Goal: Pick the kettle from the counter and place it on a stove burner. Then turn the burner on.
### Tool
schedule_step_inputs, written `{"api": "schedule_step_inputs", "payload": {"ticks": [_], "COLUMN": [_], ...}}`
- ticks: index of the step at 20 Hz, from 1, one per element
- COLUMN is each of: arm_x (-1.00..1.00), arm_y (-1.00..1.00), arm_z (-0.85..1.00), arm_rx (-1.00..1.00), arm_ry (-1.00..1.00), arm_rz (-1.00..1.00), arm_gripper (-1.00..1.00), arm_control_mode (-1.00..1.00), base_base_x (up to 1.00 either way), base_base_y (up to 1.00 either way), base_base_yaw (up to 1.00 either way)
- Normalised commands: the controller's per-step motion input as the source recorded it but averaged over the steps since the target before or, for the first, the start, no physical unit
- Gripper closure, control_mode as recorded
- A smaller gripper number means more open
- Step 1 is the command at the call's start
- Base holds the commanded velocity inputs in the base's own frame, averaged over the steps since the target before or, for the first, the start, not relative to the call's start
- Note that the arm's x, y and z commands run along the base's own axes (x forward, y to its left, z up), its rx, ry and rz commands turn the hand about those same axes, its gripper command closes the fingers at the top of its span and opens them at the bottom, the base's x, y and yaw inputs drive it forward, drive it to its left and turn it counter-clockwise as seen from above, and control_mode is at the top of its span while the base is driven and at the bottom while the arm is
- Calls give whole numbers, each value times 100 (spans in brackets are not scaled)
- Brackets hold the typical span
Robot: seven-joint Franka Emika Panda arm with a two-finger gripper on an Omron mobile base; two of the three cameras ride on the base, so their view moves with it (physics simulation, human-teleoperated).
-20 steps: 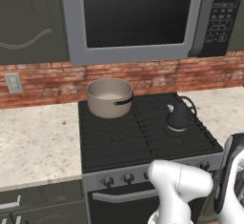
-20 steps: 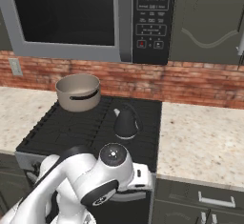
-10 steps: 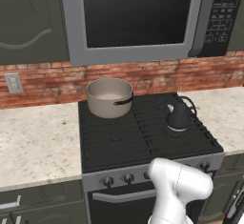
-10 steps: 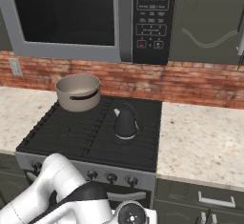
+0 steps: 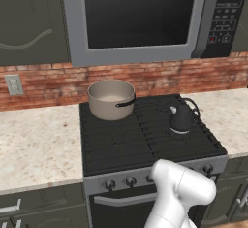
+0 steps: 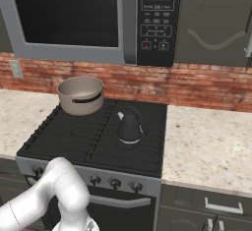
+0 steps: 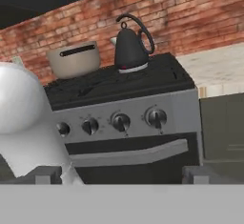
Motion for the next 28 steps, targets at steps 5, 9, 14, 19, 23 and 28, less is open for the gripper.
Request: {"api": "schedule_step_inputs", "payload": {"ticks": [5,9,14,19,23,28], "arm_x": [0,0,3,24,30,7], "arm_y": [16,0,0,25,21,3], "arm_z": [63,9,0,0,0,0], "arm_rx": [3,1,0,-3,-1,0], "arm_ry": [-50,-4,0,1,4,2], "arm_rz": [-14,-2,0,-6,-15,-5], "arm_gripper": [-100,-100,-100,-100,-100,-100], "arm_control_mode": [-100,-100,-100,-100,-100,-100], "base_base_x": [0,0,0,0,0,0], "base_base_y": [0,0,0,0,0,0], "base_base_yaw": [0,0,0,0,0,0]}}
